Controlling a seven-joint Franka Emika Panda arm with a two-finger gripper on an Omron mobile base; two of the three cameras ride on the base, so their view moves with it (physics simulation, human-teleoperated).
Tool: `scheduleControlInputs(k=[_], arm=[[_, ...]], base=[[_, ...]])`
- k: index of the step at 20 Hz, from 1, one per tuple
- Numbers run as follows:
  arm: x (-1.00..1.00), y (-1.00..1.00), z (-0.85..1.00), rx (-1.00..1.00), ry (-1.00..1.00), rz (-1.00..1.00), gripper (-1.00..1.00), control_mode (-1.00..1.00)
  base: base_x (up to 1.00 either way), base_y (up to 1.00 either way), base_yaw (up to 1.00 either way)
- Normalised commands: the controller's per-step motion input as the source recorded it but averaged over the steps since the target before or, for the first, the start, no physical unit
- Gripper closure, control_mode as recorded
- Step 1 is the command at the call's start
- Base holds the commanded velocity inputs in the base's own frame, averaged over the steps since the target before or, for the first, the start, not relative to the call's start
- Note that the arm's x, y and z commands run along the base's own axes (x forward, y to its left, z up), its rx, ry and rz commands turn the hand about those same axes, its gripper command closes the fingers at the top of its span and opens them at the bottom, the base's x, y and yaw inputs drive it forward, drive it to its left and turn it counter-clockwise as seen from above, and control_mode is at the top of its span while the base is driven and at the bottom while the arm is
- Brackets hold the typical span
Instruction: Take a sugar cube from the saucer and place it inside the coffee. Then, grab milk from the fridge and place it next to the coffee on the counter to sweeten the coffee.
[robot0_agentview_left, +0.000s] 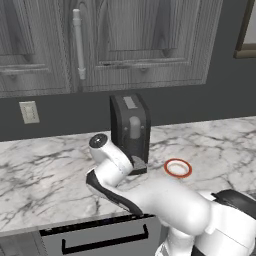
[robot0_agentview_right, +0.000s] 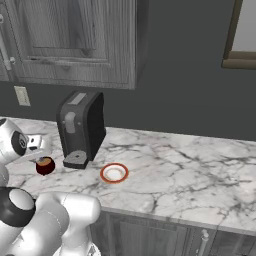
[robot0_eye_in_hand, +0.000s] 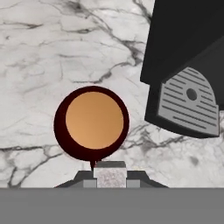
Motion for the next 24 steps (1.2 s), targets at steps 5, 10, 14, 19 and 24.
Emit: scheduleControlInputs(k=[5,10,14,19,24], arm=[[0.15,0.01,-0.25,0.00,0.00,0.00,1.00,-1.00],[0.16,0.00,-0.19,0.00,0.00,0.00,1.00,-1.00],[0.21,0.00,-0.13,0.00,0.00,0.00,1.00,-1.00],[0.17,0.01,-0.13,-0.01,0.00,0.00,1.00,-1.00],[0.11,0.08,-0.08,-0.02,0.00,0.00,-1.00,-1.00]], base=[[0.00,0.00,0.00],[0.00,0.00,0.00],[0.00,0.00,0.00],[0.00,0.00,0.00],[0.00,0.00,0.00]])
